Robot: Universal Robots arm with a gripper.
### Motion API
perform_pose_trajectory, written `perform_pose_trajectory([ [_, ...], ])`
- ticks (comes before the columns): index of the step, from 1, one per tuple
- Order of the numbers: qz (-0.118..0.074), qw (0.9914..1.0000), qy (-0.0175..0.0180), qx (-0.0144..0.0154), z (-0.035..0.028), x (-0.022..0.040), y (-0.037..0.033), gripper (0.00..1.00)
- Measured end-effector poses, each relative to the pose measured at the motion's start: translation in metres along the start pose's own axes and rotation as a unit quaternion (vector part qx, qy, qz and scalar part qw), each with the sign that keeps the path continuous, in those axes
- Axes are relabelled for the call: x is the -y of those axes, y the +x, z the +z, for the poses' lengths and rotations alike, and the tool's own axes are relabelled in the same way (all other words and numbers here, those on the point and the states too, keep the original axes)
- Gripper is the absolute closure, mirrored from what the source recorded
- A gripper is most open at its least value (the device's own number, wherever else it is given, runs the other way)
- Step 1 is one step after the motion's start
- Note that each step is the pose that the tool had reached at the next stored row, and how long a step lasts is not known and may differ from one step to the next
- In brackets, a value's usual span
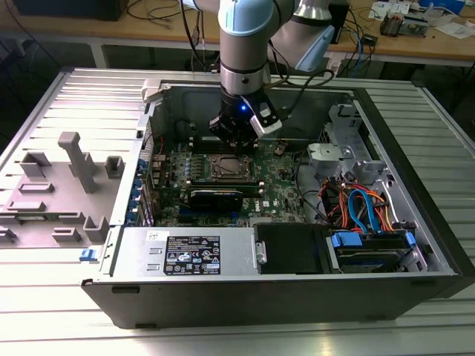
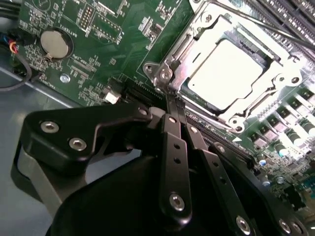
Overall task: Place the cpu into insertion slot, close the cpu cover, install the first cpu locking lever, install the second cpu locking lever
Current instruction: 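Install the first cpu locking lever, then install the second cpu locking lever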
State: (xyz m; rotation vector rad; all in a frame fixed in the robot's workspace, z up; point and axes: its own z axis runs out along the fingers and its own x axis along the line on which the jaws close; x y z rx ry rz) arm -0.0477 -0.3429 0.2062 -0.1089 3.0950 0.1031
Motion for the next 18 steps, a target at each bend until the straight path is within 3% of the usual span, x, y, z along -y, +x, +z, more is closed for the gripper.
perform_pose_trajectory([
  [5,0.000,0.99999,0.0036,-0.0004,-0.0005,0.0043,0.0003,0.89],
  [18,0.000,0.99999,0.0037,-0.0004,-0.0006,0.0064,0.0005,0.89],
])
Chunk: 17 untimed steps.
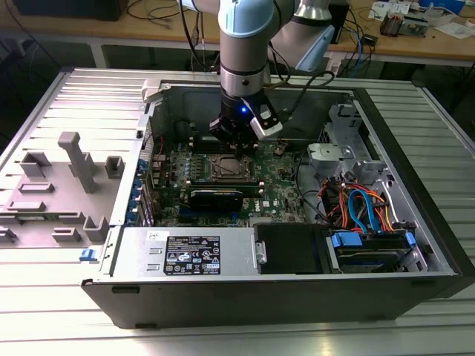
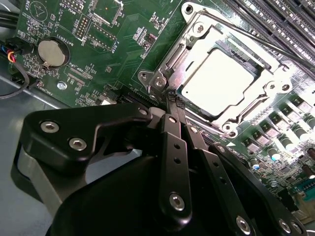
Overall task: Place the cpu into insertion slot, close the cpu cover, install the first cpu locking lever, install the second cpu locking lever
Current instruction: 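Install the second cpu locking lever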
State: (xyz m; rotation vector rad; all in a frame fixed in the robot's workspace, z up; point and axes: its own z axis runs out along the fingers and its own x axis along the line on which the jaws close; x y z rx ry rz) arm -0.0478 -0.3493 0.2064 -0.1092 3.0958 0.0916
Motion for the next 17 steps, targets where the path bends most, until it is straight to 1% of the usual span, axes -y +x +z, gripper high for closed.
perform_pose_trajectory([
  [4,0.000,1.00000,0.0000,0.0000,-0.0001,0.0012,0.0000,0.89],
  [7,0.000,1.00000,0.0000,0.0000,-0.0100,0.0006,-0.0004,0.89],
  [8,0.000,1.00000,0.0007,0.0000,-0.0102,0.0005,-0.0004,0.89],
  [9,0.000,1.00000,0.0028,-0.0001,-0.0102,0.0006,-0.0004,0.89],
  [11,0.000,0.99999,0.0037,-0.0003,-0.0103,0.0013,-0.0003,0.89],
  [15,0.000,0.99999,0.0041,-0.0003,-0.0105,0.0053,0.0000,0.89],
  [16,0.000,0.99999,0.0043,-0.0003,-0.0107,0.0079,0.0001,0.89],
  [17,0.000,0.99999,0.0042,-0.0003,-0.0108,0.0118,0.0005,0.89],
])
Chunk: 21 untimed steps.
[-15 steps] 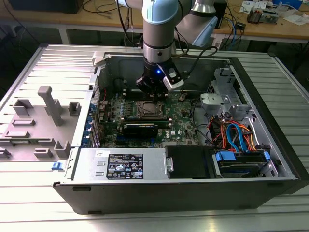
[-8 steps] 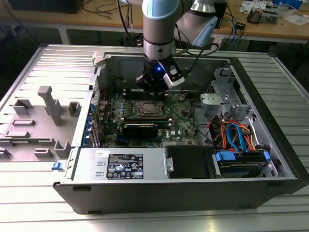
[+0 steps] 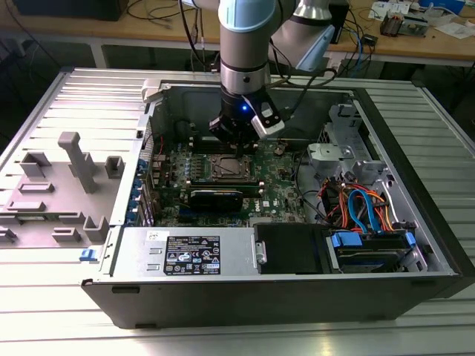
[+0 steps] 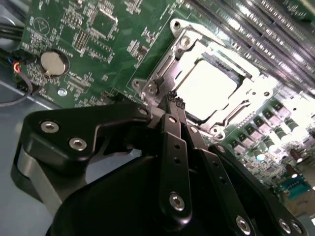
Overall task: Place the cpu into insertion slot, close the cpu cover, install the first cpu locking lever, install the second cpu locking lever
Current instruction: 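Install the second cpu locking lever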
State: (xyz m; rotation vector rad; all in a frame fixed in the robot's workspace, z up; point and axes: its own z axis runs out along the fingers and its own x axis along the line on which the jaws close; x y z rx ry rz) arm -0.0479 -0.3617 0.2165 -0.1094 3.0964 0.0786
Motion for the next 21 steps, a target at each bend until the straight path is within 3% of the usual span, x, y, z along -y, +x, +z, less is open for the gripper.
perform_pose_trajectory([
  [4,0.000,1.00000,0.0000,-0.0001,-0.0001,0.0055,0.0004,0.89],
  [17,0.000,1.00000,0.0001,0.0000,-0.0013,0.0064,0.0005,0.89],
  [21,0.000,1.00000,0.0001,0.0000,-0.0013,0.0109,0.0008,0.89],
])
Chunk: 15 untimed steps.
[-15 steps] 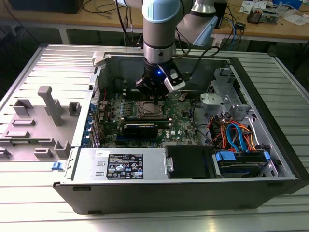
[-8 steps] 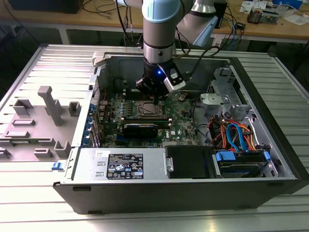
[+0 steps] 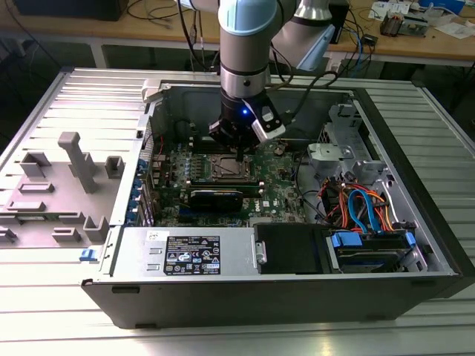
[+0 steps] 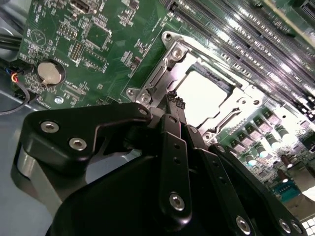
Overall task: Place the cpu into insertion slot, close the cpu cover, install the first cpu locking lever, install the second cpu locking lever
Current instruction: 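Install the second cpu locking lever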
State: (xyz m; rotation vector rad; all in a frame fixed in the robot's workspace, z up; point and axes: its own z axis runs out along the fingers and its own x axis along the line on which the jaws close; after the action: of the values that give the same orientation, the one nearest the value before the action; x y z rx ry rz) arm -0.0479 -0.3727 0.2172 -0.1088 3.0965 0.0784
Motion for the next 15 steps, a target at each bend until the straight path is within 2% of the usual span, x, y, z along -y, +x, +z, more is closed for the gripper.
perform_pose_trajectory([
  [4,0.000,1.00000,0.0001,0.0000,-0.0006,0.0084,0.0006,0.89],
  [9,0.000,1.00000,0.0000,0.0000,-0.0035,0.0104,0.0006,0.89],
  [15,0.000,1.00000,0.0000,0.0000,-0.0037,0.0110,0.0006,0.89],
])
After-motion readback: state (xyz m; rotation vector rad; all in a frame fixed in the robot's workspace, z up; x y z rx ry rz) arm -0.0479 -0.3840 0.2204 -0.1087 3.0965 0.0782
